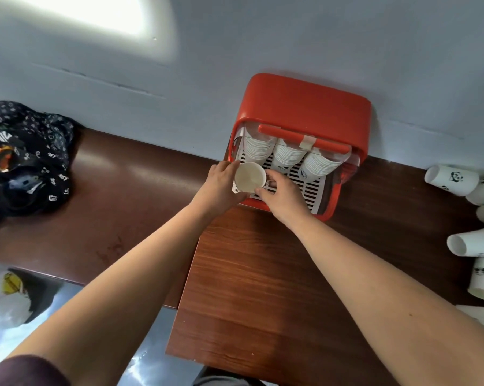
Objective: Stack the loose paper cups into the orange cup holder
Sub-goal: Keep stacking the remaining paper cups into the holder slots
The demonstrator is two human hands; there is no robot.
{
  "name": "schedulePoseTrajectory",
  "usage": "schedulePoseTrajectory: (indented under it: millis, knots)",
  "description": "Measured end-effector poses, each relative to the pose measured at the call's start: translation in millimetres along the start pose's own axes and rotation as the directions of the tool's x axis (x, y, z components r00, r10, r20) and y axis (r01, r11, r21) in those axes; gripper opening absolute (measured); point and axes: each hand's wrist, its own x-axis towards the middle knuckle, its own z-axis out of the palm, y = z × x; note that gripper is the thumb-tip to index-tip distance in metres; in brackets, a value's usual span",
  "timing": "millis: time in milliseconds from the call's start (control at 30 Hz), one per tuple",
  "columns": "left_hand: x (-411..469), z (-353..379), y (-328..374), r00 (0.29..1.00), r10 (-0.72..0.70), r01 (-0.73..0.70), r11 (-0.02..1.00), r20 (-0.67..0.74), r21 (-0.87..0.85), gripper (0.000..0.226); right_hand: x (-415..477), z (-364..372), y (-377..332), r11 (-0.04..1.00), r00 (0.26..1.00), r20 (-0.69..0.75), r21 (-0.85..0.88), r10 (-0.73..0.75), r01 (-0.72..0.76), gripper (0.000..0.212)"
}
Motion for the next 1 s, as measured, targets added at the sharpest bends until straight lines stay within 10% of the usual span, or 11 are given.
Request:
schedulePoseTrajectory:
  millis: [300, 433, 1000]
  knots:
    - [-44.6, 15.0, 63.6, 0.994, 0.089, -0.101, 0.976, -0.071, -0.192, 0.022, -62.7, -85.5, 70.7, 0.998, 0.999, -0.054, -0.069, 0.009, -0.012, 0.043]
    - [-32.4, 61.3, 126.7, 0.921, 0.359, -0.343, 0.931, 0.153, -0.124, 0.026, -81.7, -149.8, 140.8, 0.978, 0.988, -0.137, -0.183, 0.076, -0.1, 0.044]
    - [182.5, 236.5, 412.0, 0.909, 0.295, -0.362, 0.909, 0.295, 0.208, 0.078, -33.2, -393.2, 345.6, 0.839, 0.931, -0.362, -0.494, 0.043, -0.23, 0.072]
